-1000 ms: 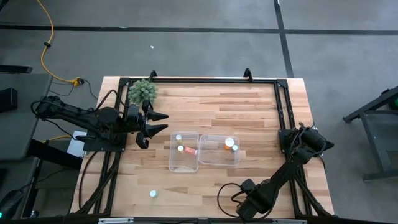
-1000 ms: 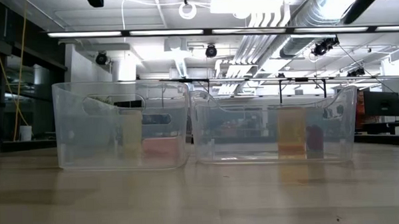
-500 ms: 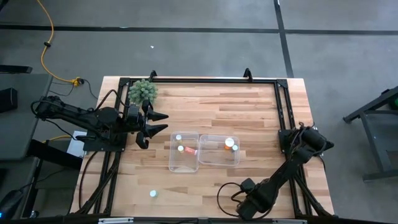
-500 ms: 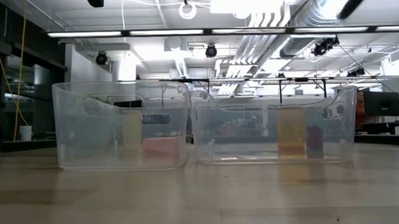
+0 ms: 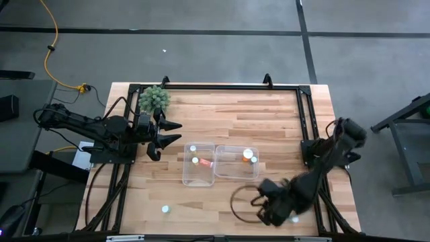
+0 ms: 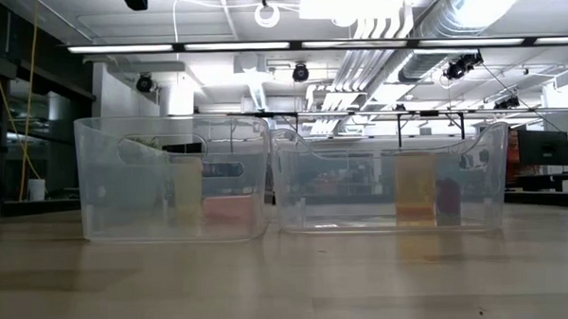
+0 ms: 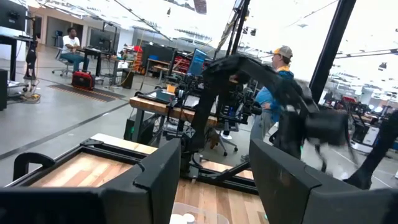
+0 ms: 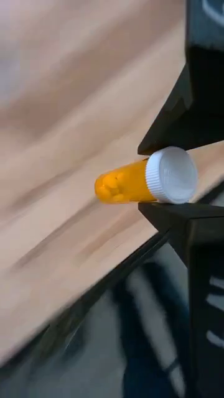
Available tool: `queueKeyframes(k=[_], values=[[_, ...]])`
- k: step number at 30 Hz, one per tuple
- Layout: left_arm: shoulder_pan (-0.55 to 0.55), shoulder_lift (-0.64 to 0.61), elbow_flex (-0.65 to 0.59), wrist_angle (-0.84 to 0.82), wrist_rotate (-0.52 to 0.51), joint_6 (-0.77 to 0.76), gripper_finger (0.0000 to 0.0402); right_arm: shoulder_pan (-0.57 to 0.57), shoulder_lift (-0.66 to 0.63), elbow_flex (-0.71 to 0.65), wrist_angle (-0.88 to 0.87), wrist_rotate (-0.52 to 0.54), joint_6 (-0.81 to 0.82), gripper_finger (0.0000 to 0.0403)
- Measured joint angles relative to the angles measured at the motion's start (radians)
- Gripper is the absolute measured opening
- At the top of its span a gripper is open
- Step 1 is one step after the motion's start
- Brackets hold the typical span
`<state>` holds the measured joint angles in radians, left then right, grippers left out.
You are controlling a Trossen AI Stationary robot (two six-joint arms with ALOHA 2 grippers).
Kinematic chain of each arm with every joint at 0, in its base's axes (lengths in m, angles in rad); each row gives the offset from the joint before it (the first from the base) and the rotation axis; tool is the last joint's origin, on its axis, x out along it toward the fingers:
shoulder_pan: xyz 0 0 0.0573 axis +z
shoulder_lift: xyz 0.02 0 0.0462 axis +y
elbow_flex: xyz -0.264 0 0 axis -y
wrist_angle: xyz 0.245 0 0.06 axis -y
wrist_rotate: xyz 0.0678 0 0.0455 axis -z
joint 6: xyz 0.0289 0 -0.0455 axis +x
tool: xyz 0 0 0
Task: Pick and place medicine bottles into bin by pill shape (circle, oval)
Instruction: Put the small orange pill bottle into the left transparent bin
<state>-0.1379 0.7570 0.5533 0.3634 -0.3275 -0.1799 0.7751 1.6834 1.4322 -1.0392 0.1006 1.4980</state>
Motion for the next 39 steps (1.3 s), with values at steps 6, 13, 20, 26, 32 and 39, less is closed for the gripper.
queueKeyframes(k=[6,13,20,26,32,39], values=[[0.000,0.000,0.000,0.000,0.001,-0.009,0.0179,-0.197,-0.118,0.003,0.202,0.187,-0.477,0.0100],[0.000,0.000,0.000,-0.001,0.002,-0.027,0.0179,-0.467,-0.047,0.080,0.367,0.000,-0.948,0.0100],[0.000,0.000,0.000,-0.009,-0.014,-0.026,0.0179,-0.547,0.212,0.451,0.081,-0.034,-1.302,0.0100],[-0.001,-0.001,0.000,-0.128,-0.021,-0.074,0.0179,-0.566,0.397,0.664,-0.037,-0.086,-1.501,0.0100],[-0.057,0.010,0.000,-0.500,-0.019,-0.237,0.0170,-0.580,0.432,0.719,-0.049,-0.105,-1.558,0.0100],[-0.188,0.047,-0.001,-0.508,-0.104,-0.237,0.0051,-0.622,0.432,0.716,-0.089,-0.097,-1.551,0.0100]])
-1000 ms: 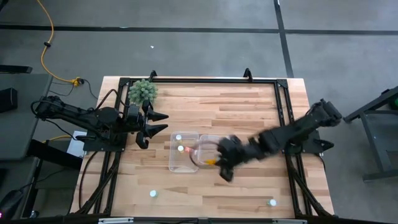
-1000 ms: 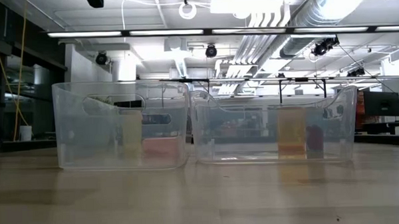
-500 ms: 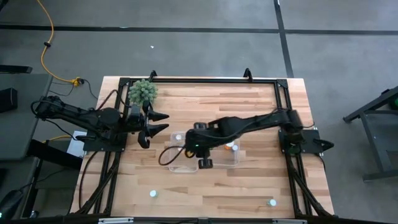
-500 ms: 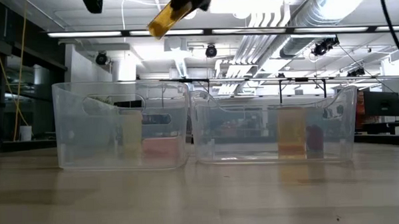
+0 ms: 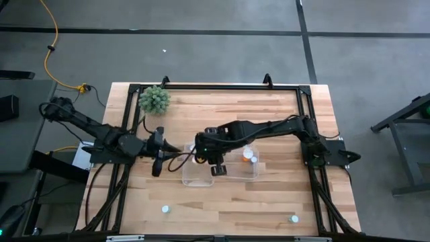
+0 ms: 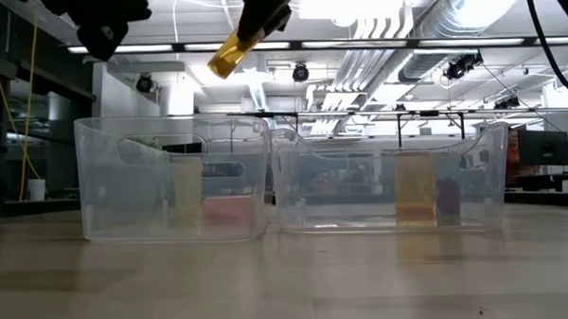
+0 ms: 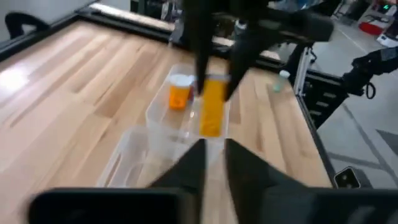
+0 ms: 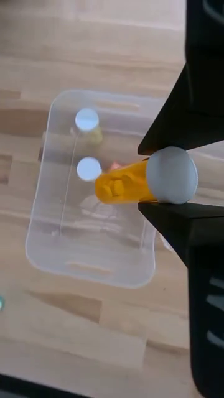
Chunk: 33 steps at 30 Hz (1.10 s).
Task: Pick and place medicine bottles into bin by pill shape (circle, oval)
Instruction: Put the small orange pill bottle into the left transparent bin
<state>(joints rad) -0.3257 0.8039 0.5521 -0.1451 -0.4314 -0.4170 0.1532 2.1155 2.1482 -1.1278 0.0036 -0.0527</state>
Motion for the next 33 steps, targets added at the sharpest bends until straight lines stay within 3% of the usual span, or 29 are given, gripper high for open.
queueKeyframes(k=[2,6,11,18,33], values=[[-0.024,0.029,0.002,0.009,-0.028,-0.002,0.0014,-0.014,0.000,-0.002,0.002,0.000,0.007,0.0100],[-0.045,0.129,0.001,0.041,-0.117,-0.032,0.0006,-0.035,0.000,-0.002,0.003,0.000,0.005,0.0100],[-0.016,0.280,0.001,0.264,-0.190,0.015,0.0001,-0.044,0.000,-0.002,0.029,-0.015,0.002,0.0100],[0.026,0.433,0.001,0.428,-0.156,0.014,0.0000,-0.042,0.000,-0.002,0.033,-0.023,0.002,0.0100],[0.006,0.464,0.001,0.460,-0.166,-0.025,0.0000,-0.042,0.000,-0.004,0.057,-0.023,0.000,0.0101]])
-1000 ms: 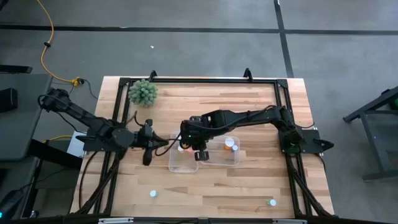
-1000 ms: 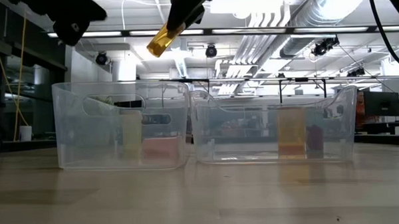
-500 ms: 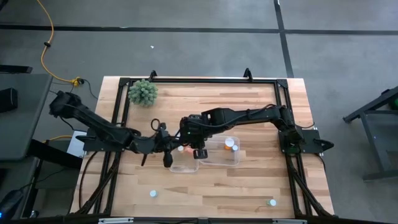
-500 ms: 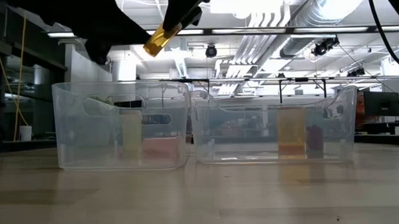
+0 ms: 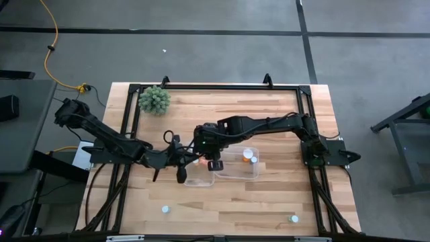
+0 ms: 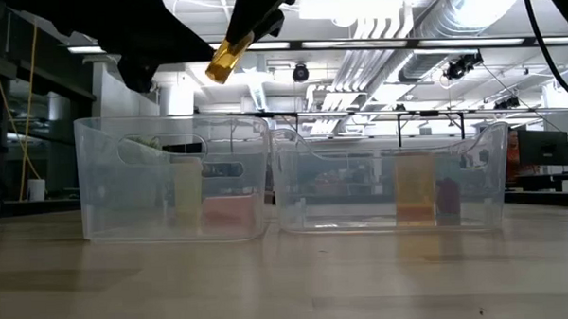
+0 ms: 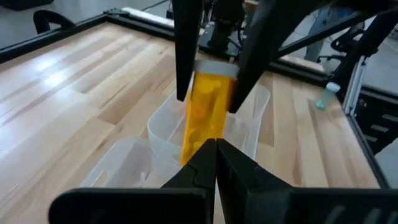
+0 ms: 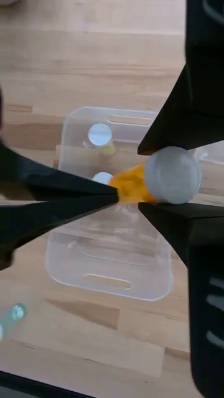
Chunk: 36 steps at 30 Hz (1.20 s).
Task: Pick and place medicine bottles into bin by pill shape (circle, oval)
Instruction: Put the small orange pill bottle into the left transparent bin
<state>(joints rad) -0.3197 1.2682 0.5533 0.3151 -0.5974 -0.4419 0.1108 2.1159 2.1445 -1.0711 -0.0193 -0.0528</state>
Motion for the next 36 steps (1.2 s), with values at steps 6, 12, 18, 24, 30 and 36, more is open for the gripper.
queueKeyframes(k=[6,12,18,24,30,36], values=[[0.001,0.002,0.000,-0.003,0.003,0.000,0.0000,0.000,0.000,0.000,0.030,-0.020,0.008,0.0101],[0.001,0.002,0.000,-0.003,0.004,0.000,0.0000,0.002,0.000,0.000,0.058,-0.027,0.017,0.0101],[0.001,0.002,0.000,-0.003,0.003,0.000,0.0000,0.002,0.000,0.000,0.067,-0.036,0.030,0.0101],[0.001,0.002,0.000,-0.002,0.002,0.000,0.0000,0.002,0.000,0.000,0.109,-0.040,0.053,0.0101],[0.002,-0.059,0.000,-0.137,0.051,0.003,0.0000,0.002,0.000,0.000,0.084,-0.042,0.055,0.0101],[-0.030,-0.307,0.000,-0.456,0.004,-0.070,0.0000,0.017,0.003,-0.003,0.061,-0.041,0.055,0.0101]])
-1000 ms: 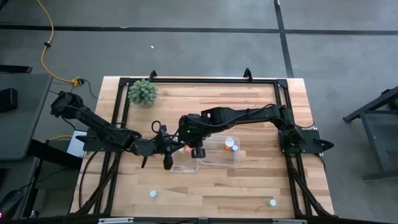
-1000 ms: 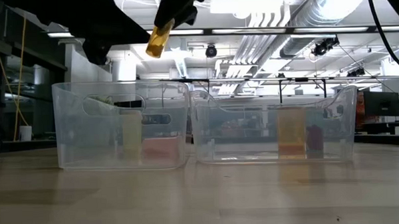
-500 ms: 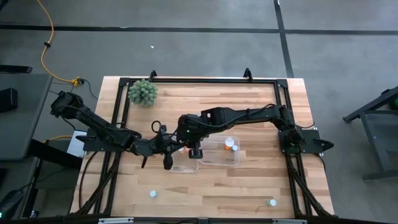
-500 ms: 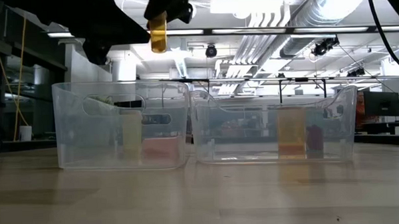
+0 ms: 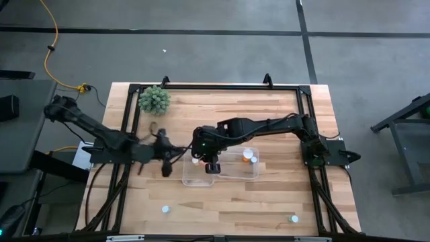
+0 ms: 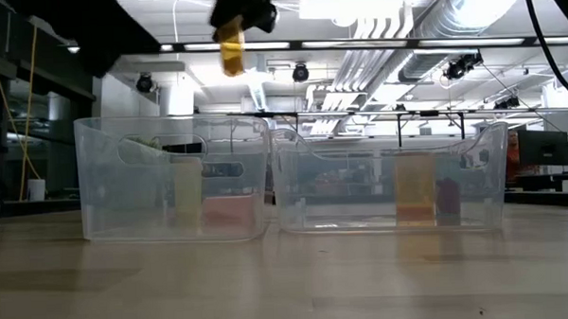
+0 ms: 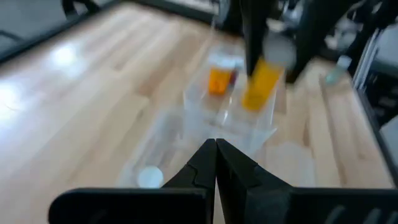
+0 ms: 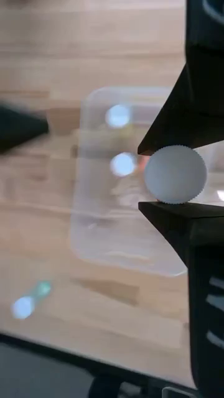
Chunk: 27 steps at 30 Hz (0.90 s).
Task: Pick and place medicine bottles into bin by pill shape (circle, oval)
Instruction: Put the small orange pill bottle into the left transparent bin
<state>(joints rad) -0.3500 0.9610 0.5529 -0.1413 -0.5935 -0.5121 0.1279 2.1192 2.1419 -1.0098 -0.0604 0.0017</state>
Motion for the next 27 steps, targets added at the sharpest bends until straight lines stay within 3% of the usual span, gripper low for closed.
queueKeyframes(k=[6,12,27], values=[[-0.070,-0.234,0.000,-0.049,-0.179,0.020,0.0000,0.028,0.001,-0.187,0.229,-0.023,0.033,0.0101],[-0.116,-0.335,0.000,-0.042,-0.319,0.036,0.0000,0.059,0.005,-0.387,0.466,-0.023,0.084,0.0101],[-0.122,-0.314,0.000,-0.041,-0.338,0.025,0.0000,0.065,0.003,-0.581,0.694,0.054,0.016,0.0101]])
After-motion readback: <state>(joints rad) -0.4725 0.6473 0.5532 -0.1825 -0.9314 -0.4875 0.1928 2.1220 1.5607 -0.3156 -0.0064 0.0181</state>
